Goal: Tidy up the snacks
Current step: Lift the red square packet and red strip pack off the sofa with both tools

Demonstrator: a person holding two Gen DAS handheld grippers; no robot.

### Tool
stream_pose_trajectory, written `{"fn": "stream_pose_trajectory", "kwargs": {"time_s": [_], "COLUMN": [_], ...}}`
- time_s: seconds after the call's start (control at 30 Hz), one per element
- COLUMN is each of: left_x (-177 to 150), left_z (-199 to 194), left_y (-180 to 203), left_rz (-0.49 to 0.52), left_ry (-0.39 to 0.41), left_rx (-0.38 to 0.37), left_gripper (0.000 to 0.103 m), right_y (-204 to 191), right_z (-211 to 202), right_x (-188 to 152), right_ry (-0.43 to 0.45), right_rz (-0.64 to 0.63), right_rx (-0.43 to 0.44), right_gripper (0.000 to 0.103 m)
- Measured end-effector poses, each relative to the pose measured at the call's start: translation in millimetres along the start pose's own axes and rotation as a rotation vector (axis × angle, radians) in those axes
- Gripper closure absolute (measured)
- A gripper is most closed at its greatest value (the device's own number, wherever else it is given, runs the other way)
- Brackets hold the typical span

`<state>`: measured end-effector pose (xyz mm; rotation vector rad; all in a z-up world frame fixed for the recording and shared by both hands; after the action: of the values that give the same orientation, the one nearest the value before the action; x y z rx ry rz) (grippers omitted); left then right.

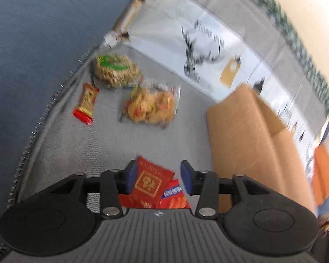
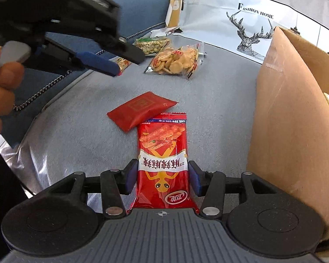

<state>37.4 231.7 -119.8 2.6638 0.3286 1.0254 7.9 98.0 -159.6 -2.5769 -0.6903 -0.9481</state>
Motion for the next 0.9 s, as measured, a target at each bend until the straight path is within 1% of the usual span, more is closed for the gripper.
{"fn": "stream_pose_trajectory", "kwargs": {"time_s": [0.03, 0.13, 0.2, 0.27, 0.33, 0.4, 0.43, 0.47, 0.57, 0.63, 0.7, 0.8, 0.9], "left_x": [-2, -9, -12, -15, -17, -19, -18, -18, -16, -13, -10, -5, -3], "left_z": [7, 24, 31, 38, 41, 41, 41, 41, 40, 36, 31, 23, 20], "left_y": [3, 12, 14, 17, 19, 21, 21, 20, 20, 18, 14, 2, -10], "left_rz": [0.029, 0.119, 0.166, 0.190, 0.220, 0.239, 0.244, 0.247, 0.229, 0.212, 0.182, 0.123, 0.068], "left_ry": [-0.026, -0.090, -0.112, -0.135, -0.137, -0.137, -0.135, -0.132, -0.120, -0.101, -0.079, -0.045, -0.048], "left_rx": [0.027, 0.102, 0.144, 0.143, 0.147, 0.148, 0.148, 0.149, 0.133, 0.136, 0.149, 0.191, 0.220], "left_gripper": [0.037, 0.026, 0.026, 0.026, 0.026, 0.029, 0.036, 0.048, 0.056, 0.058, 0.061, 0.061, 0.062], "right_y": [0, 0, 0, 0, 1, 2, 2, 1, 1, 1, 1, 1, 0], "right_z": [0, 1, 2, 3, 3, 4, 6, 6, 8, 8, 4, 1, 0], "right_x": [-1, -1, 1, 2, 2, 3, 3, 4, 5, 5, 2, 3, 2], "right_ry": [0.001, 0.001, 0.001, 0.001, 0.001, 0.002, 0.002, 0.003, 0.008, 0.017, 0.032, 0.051, 0.055], "right_rz": [-0.005, -0.015, -0.015, -0.016, -0.015, -0.013, -0.011, -0.009, -0.008, -0.007, -0.016, -0.020, -0.016], "right_rx": [0.001, 0.004, 0.005, 0.004, 0.005, 0.006, 0.006, 0.006, 0.005, 0.006, 0.000, -0.007, -0.007], "right_gripper": [0.051, 0.051, 0.050, 0.050, 0.049, 0.049, 0.049, 0.049, 0.049, 0.053, 0.054, 0.054, 0.054]}}
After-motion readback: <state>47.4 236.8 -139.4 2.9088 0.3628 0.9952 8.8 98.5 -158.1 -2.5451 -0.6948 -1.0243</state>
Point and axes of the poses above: each gripper's, at about its wrist camera, not at the fingertips, and z roughly the way its jaws point, y to its right, x to its top, the point moved 7 cm from there along z, roughly the way its jaws point, and after that the axes turned 11 degrees about z, right-handed, at the moved point
